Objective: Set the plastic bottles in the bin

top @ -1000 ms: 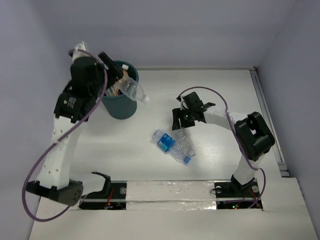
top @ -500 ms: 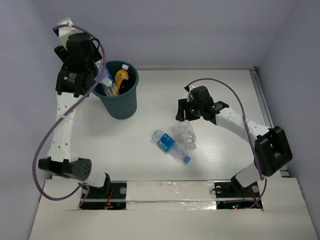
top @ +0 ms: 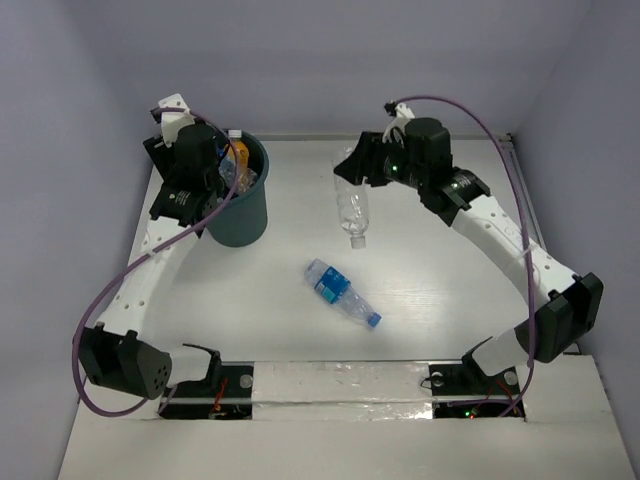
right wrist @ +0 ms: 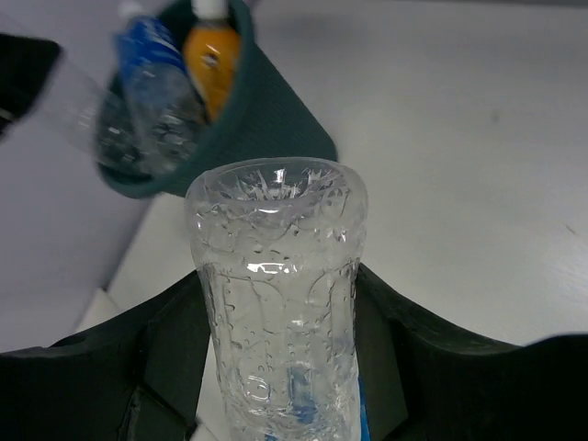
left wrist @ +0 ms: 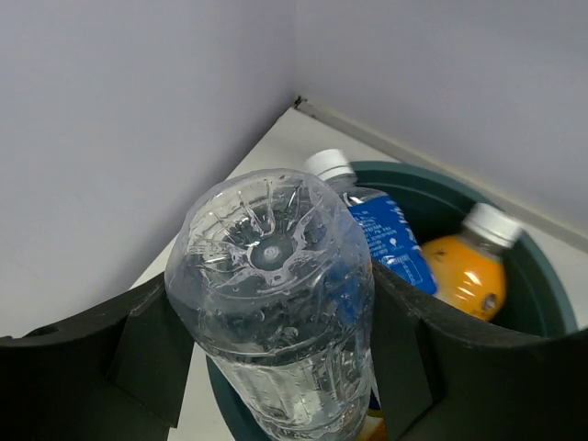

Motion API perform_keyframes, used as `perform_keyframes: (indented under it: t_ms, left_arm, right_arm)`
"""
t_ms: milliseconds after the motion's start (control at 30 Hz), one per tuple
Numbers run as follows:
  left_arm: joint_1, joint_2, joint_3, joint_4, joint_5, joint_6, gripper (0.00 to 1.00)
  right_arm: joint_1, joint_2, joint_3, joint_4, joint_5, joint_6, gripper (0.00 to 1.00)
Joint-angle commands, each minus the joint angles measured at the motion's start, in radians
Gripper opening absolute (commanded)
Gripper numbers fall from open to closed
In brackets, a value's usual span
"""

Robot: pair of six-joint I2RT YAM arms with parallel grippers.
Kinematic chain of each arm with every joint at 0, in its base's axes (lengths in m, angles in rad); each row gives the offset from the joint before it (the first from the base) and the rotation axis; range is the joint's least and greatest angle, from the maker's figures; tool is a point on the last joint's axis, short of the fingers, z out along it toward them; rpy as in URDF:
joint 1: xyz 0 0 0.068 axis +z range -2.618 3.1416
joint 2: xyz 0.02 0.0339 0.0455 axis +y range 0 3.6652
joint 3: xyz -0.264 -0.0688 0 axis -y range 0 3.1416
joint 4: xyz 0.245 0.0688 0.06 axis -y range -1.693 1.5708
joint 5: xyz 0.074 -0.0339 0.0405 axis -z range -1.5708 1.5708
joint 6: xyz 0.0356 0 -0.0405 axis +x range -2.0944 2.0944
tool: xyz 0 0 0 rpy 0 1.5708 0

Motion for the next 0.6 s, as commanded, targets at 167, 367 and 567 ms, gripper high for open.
perform_keyframes:
  t_ms: [167,367,567]
  left_arm:
    - [-0.007,0.052,0.075,0.081,0.063,0.019,0.92]
    - [-0.007,0.057,0.19,-0.02,0.103,-0.049,0.99]
    - [-0.007,0.037,0.311,-0.126,0.143,-0.123,0.99]
  right_arm:
    - [0.041,0.114,0.271,0.373,-0.088,0.256,0.62]
    - [0.122,0.285,0.454,0.463,0.033,0.341,0.62]
    - [0.187,0.527,0.734,0.477,0.228,0.36,0.62]
